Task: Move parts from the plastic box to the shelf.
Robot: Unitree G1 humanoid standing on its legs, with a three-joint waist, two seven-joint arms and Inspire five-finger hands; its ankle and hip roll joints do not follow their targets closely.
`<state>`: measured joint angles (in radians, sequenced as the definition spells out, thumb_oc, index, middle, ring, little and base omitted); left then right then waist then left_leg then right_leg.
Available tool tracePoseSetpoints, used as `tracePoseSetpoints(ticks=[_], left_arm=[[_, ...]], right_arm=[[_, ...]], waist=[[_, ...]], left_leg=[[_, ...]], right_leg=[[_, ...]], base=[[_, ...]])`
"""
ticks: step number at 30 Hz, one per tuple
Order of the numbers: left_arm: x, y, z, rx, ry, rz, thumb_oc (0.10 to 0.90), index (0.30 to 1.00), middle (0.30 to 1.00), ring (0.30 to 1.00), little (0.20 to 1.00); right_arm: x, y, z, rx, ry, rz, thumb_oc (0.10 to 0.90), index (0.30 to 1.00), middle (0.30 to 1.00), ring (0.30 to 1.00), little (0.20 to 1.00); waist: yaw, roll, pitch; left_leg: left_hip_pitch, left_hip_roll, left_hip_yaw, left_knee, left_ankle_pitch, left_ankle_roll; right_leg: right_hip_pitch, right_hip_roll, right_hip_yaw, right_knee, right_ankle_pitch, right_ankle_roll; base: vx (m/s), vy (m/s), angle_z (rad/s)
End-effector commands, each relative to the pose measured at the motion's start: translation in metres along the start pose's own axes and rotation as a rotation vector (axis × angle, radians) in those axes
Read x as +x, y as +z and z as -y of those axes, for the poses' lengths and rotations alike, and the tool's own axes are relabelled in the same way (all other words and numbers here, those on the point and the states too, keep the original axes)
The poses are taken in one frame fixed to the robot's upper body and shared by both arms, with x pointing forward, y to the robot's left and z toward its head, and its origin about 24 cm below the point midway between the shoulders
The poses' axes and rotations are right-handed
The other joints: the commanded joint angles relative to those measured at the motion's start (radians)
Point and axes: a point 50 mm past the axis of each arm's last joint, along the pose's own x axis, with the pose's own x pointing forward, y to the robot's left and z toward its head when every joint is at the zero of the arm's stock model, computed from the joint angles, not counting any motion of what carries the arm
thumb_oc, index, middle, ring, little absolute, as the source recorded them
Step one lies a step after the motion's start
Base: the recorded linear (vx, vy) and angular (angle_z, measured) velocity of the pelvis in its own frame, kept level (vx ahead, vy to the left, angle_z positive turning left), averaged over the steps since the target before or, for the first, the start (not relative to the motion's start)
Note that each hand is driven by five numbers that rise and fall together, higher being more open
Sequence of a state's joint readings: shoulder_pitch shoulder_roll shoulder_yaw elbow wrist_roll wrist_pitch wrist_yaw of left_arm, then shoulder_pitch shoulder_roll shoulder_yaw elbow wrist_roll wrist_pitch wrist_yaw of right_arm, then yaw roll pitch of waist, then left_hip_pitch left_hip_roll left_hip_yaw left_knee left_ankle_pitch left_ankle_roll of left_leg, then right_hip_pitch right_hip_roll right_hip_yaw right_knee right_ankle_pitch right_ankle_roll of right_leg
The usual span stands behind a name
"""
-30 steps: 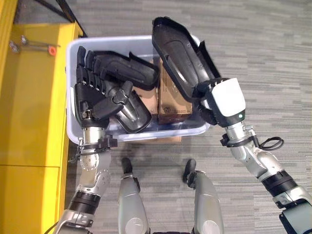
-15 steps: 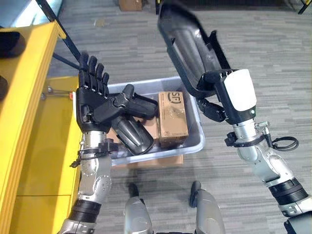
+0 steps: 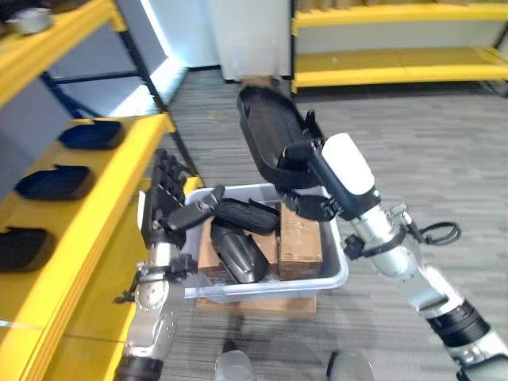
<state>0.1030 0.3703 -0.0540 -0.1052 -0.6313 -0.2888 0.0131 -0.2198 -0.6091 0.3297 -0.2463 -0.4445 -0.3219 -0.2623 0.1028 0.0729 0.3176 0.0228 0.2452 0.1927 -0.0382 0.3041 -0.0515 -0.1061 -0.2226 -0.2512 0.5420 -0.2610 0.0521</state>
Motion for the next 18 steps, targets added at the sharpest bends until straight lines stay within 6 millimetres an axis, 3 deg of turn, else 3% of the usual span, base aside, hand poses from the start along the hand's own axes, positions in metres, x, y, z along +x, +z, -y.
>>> tracePoseSetpoints(ticks=[1, 3, 5, 7, 8, 10, 14, 18], left_arm=[[-0.013, 0.057, 0.004, -0.007, -0.274, 0.311, 0.900, 1.000, 1.000, 1.000, 1.000], [-0.019, 0.063, 0.004, -0.004, -0.311, 0.329, 0.900, 1.000, 1.000, 1.000, 1.000], [-0.018, 0.065, 0.008, -0.049, -0.348, 0.343, 0.900, 1.000, 1.000, 1.000, 1.000], [-0.012, 0.064, 0.017, -0.115, -0.394, 0.337, 0.900, 1.000, 1.000, 1.000, 1.000], [-0.008, 0.062, 0.022, -0.154, -0.422, 0.329, 0.900, 1.000, 1.000, 1.000, 1.000], [-0.004, 0.059, 0.029, -0.178, -0.483, 0.298, 0.900, 1.000, 1.000, 1.000, 1.000], [-0.003, 0.059, 0.046, -0.138, -0.575, 0.258, 0.900, 1.000, 1.000, 1.000, 1.000], [-0.003, 0.066, 0.049, -0.097, -0.584, 0.270, 0.900, 1.000, 1.000, 1.000, 1.000]], right_arm=[[0.011, 0.026, 0.055, -0.090, -0.278, 0.213, 0.400, 0.300, 0.300, 0.300, 0.300], [0.009, 0.024, 0.063, -0.084, -0.285, 0.221, 0.400, 0.300, 0.300, 0.300, 0.300], [0.015, 0.023, 0.070, -0.084, -0.293, 0.238, 0.400, 0.300, 0.300, 0.300, 0.300], [0.022, 0.022, 0.071, -0.088, -0.301, 0.238, 0.400, 0.300, 0.300, 0.300, 0.300], [0.025, 0.021, 0.069, -0.101, -0.304, 0.234, 0.400, 0.300, 0.300, 0.300, 0.300], [0.024, 0.016, 0.065, -0.111, -0.330, 0.189, 0.400, 0.300, 0.300, 0.300, 0.300], [0.016, 0.010, 0.067, -0.121, -0.376, 0.118, 0.400, 0.300, 0.300, 0.300, 0.300], [0.012, 0.015, 0.069, -0.166, -0.388, 0.127, 0.400, 0.300, 0.300, 0.300, 0.300]], waist=[[-0.017, -0.044, -0.047], [-0.014, -0.059, -0.043], [-0.003, -0.079, -0.042], [-0.007, -0.082, -0.054], [-0.015, -0.078, -0.063], [-0.032, -0.061, -0.089], [-0.019, -0.068, -0.097], [0.022, -0.077, -0.085]], left_leg=[[0.018, 0.229, 0.235, 0.295, -0.216, -0.120], [0.008, 0.212, 0.247, 0.378, -0.280, -0.093], [-0.024, 0.175, 0.230, 0.562, -0.333, -0.075], [-0.038, 0.132, 0.221, 0.663, -0.372, -0.058], [-0.032, 0.110, 0.227, 0.656, -0.385, -0.048], [0.038, 0.039, 0.289, 0.518, -0.456, -0.009], [0.068, -0.052, 0.258, 0.423, -0.581, 0.047], [0.057, -0.096, 0.205, 0.394, -0.596, 0.063]], right_leg=[[0.105, -0.021, -0.196, -0.102, 0.032, -0.013], [0.086, -0.042, -0.211, -0.101, 0.035, -0.012], [0.078, -0.053, -0.220, -0.131, 0.040, -0.025], [0.064, -0.047, -0.226, -0.158, 0.052, -0.036], [0.055, -0.044, -0.230, -0.163, 0.058, -0.037], [0.032, -0.076, -0.267, -0.154, 0.091, -0.012], [0.015, -0.138, -0.280, -0.168, 0.195, 0.036], [0.028, -0.220, -0.285, -0.207, 0.304, 0.094]], base=[[-0.36, 0.029, 2.18], [-0.32, 0.031, 1.32], [-0.29, 0.056, 1.01], [-0.29, 0.193, 0.28], [-0.24, 0.334, 0.11], [-0.18, 0.401, 0.44], [-0.11, 0.276, 0.89], [-0.11, 0.255, 0.76]])
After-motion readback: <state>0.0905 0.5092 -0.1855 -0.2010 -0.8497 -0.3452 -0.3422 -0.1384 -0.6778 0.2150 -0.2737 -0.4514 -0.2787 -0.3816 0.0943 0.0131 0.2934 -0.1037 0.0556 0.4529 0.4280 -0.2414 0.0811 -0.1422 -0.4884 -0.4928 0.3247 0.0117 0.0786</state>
